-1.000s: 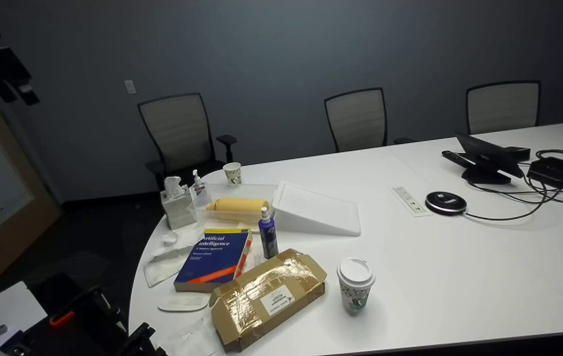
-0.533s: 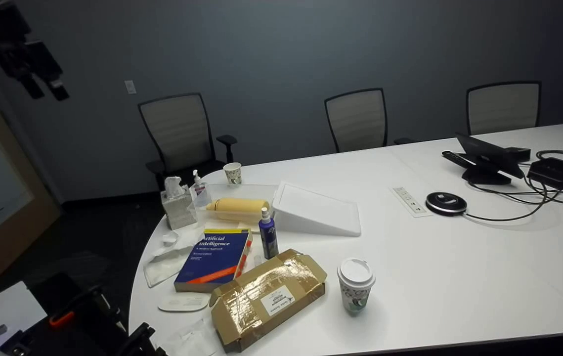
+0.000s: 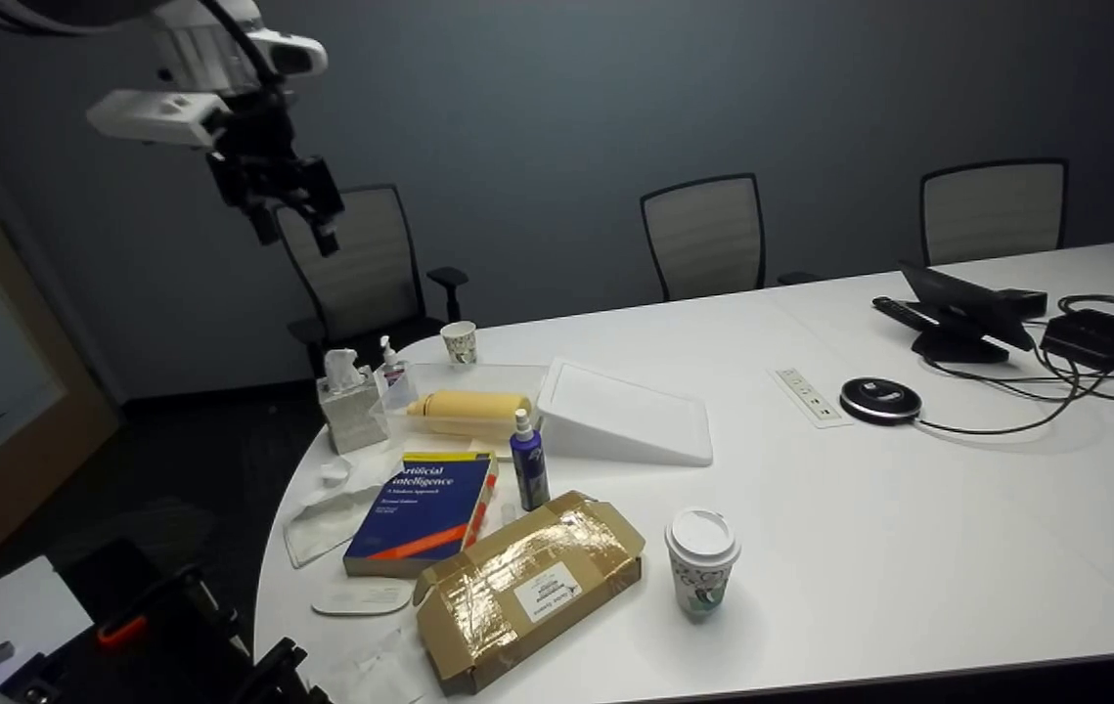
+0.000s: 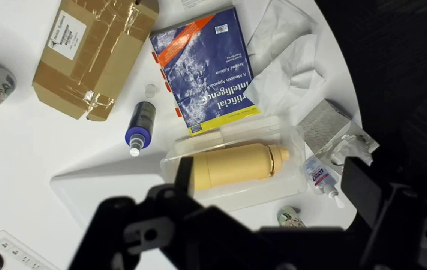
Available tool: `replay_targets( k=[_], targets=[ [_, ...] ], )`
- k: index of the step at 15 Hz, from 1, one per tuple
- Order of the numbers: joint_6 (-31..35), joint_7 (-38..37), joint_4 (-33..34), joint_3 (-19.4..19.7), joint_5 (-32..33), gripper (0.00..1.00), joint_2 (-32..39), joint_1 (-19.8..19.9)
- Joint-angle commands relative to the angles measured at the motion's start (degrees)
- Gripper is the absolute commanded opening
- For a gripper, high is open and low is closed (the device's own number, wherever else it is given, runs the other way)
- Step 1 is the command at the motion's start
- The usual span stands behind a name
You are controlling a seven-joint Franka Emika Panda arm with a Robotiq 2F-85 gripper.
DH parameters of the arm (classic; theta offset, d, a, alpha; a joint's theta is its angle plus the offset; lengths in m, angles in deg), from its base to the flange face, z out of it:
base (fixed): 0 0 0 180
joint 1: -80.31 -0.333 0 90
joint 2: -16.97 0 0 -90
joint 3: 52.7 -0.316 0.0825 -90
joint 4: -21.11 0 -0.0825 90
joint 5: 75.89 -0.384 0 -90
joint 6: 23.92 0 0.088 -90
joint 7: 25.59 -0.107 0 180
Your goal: Put the clear lid on the blue bottle.
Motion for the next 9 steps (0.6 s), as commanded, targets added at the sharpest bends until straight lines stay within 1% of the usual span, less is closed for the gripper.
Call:
replay_targets(
  k=[1, 6, 9],
  targets=[
    [7.2, 3.0, 3.4, 0.6, -0.8, 1.00, 12.5, 0.5],
    [19.4, 3.3, 3.3, 0.1, -3.4, 1.00, 26.8, 1.2],
    [25.9, 2.4, 3.4, -0.9, -5.0, 1.00, 34.2, 2.7]
  ],
)
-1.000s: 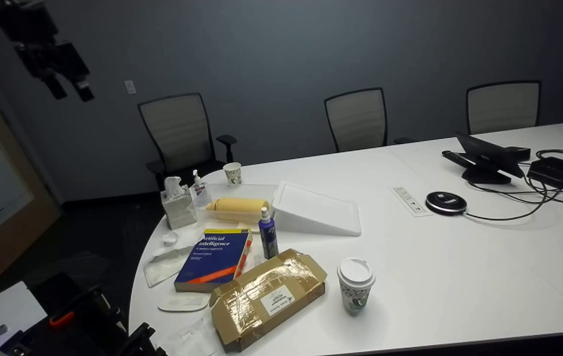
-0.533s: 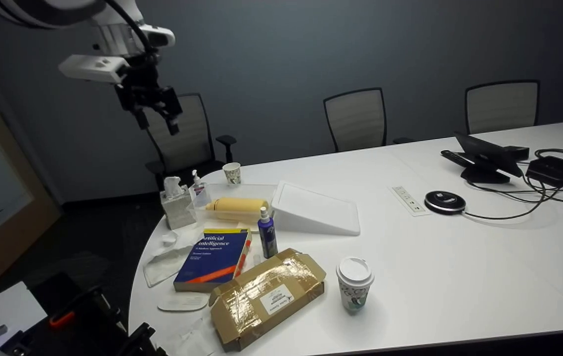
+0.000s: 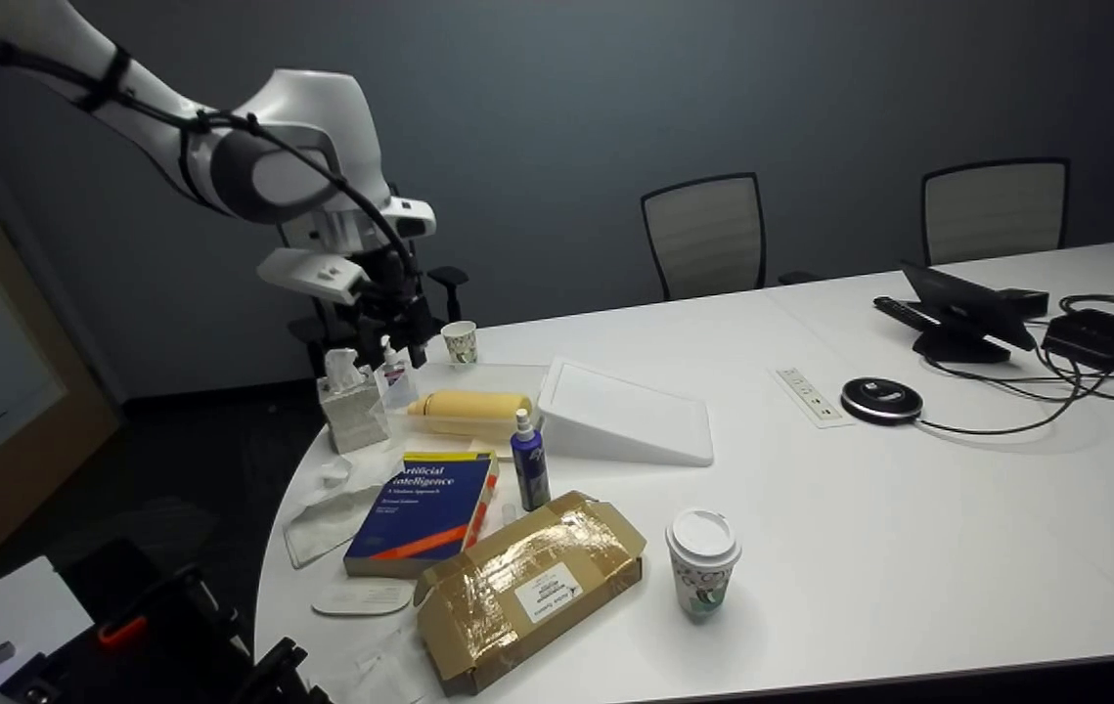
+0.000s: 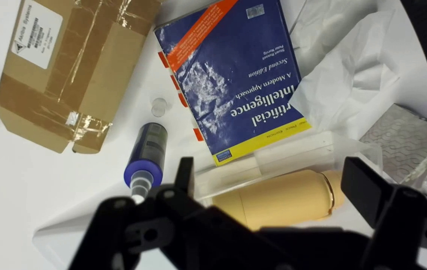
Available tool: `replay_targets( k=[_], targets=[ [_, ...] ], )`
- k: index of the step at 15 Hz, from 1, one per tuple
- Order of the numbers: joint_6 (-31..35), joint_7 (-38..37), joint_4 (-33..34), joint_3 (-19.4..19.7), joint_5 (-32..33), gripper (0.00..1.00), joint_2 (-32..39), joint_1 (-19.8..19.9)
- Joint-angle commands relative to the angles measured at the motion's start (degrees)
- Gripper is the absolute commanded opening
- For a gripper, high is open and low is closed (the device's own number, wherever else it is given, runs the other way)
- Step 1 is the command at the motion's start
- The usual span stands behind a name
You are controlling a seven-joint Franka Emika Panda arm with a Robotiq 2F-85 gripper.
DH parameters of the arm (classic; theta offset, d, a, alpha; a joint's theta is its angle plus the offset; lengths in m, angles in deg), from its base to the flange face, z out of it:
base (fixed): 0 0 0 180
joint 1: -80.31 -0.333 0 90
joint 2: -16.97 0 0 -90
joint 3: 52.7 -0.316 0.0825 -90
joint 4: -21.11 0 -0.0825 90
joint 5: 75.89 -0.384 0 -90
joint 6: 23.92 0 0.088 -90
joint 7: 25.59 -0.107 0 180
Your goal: Put the clear lid on the blue bottle.
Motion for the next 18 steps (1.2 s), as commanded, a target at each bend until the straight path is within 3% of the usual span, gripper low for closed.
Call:
replay_targets(
  k=[1, 10, 18],
  targets=[
    [6.8, 0.5, 1.5, -1.9, -2.4, 1.00, 8.8, 2.5],
    [20.4, -2.0, 5.3, -6.7, -4.6, 1.00, 27.8, 10.8],
    [21.6, -7.8, 12.6, -6.3, -3.3, 1.00, 36.8, 13.3]
  ],
)
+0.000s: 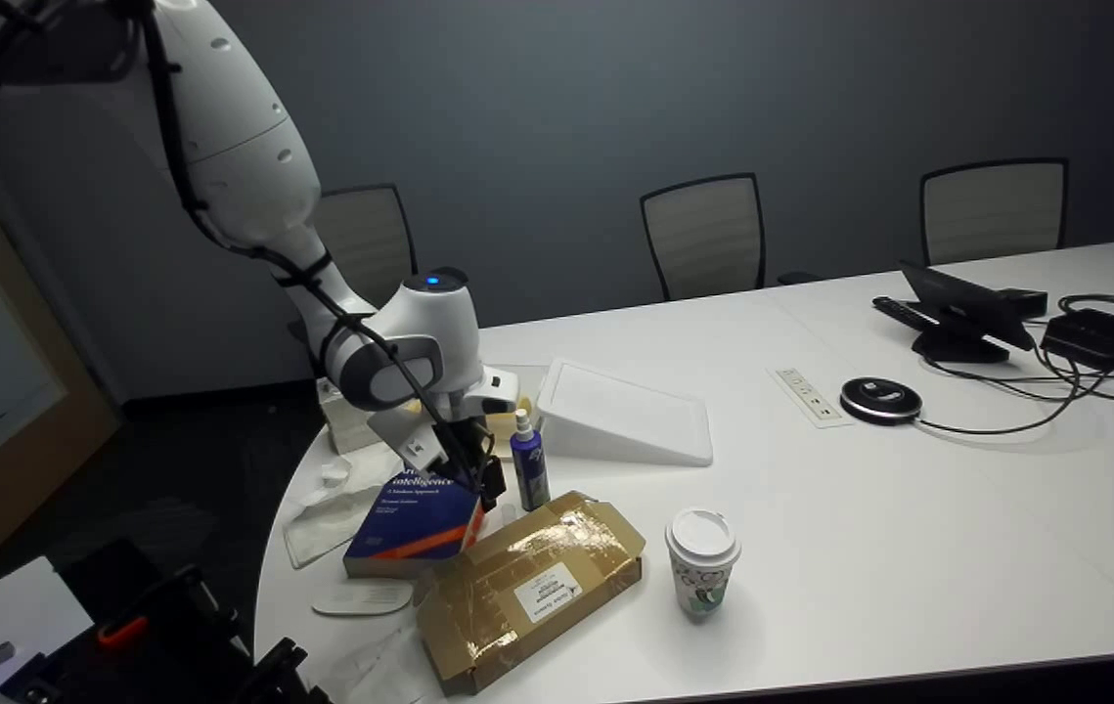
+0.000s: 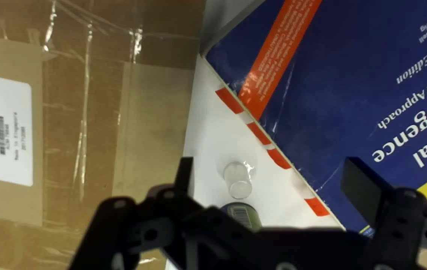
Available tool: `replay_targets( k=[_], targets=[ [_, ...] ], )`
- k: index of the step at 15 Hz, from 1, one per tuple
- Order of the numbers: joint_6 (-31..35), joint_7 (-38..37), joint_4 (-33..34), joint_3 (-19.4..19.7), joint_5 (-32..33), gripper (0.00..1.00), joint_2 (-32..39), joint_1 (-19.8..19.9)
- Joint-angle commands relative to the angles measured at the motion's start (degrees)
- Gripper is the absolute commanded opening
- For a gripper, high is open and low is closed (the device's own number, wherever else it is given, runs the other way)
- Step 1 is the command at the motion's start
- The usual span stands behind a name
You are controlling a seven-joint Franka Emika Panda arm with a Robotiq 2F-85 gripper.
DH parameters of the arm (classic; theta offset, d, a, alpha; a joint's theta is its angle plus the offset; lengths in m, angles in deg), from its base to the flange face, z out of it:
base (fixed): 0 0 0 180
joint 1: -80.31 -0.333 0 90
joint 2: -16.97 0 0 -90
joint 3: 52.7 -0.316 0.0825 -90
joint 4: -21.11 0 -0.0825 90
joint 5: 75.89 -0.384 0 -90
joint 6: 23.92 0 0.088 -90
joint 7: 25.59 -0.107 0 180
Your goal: Put the clear lid on the blue bottle.
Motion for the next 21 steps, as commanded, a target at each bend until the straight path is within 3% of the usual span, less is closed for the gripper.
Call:
replay_targets(
  k=[1, 9, 11, 21],
  targets=[
    [-0.2, -3.4, 3.7, -0.4, 0.9, 1.00, 2.8, 0.4],
    [-1.6, -7.9, 8.1, 1.9, 2.3, 1.00, 6.7, -2.0],
    [-0.3, -6.3, 7.1, 0.2, 2.0, 1.00, 6.3, 0.0],
    [-2.6, -7.3, 9.4, 0.8, 2.3, 1.00, 7.3, -0.7]
  ],
)
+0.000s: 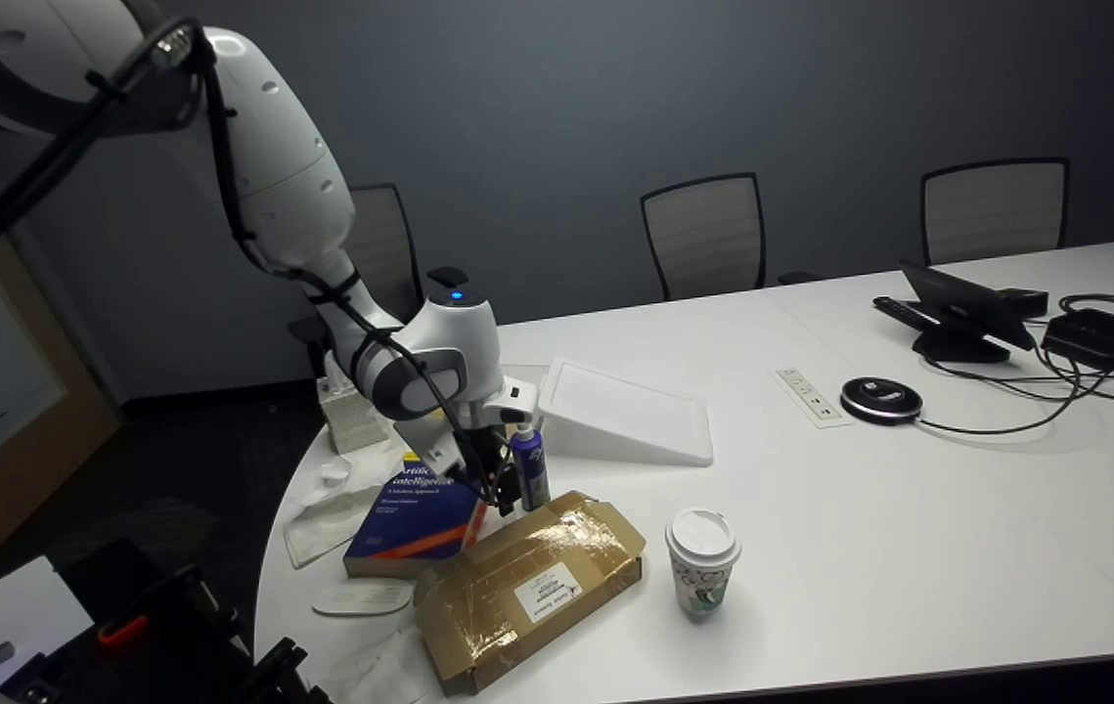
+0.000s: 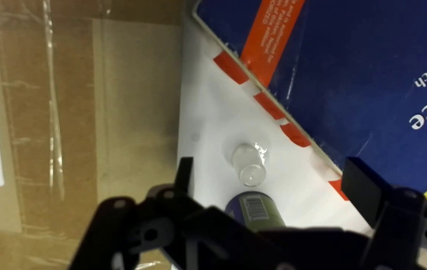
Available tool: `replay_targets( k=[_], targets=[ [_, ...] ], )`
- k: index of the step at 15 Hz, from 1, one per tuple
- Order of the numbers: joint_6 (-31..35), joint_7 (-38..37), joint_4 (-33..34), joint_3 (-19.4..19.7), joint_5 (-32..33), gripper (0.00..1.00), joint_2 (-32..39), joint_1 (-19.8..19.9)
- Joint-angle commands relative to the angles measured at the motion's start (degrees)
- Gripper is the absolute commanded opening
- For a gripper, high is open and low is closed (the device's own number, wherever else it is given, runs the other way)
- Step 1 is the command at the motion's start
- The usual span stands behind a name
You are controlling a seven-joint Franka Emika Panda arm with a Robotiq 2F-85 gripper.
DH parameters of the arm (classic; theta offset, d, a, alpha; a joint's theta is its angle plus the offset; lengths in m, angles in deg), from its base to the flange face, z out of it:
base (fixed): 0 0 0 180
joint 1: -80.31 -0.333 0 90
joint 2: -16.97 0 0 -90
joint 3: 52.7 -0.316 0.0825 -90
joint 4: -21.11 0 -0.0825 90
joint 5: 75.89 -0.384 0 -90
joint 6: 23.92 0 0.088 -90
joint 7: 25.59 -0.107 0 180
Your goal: Put the clear lid on the blue bottle.
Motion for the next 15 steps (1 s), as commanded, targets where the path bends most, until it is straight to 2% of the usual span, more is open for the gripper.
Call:
replay_targets(
  k=[1, 5, 11, 15],
  targets=[
    [-2.1, -3.4, 2.2, 1.6, 1.4, 1.00, 0.8, -2.1],
    [-3.6, -5.4, 5.2, 2.4, 1.4, 1.00, 2.4, -2.8],
    [-9.0, -5.5, 10.9, 1.1, 0.1, 1.00, 7.5, -0.5],
    [-8.5, -5.5, 12.9, 0.8, 0.0, 1.00, 10.2, -0.1]
  ],
)
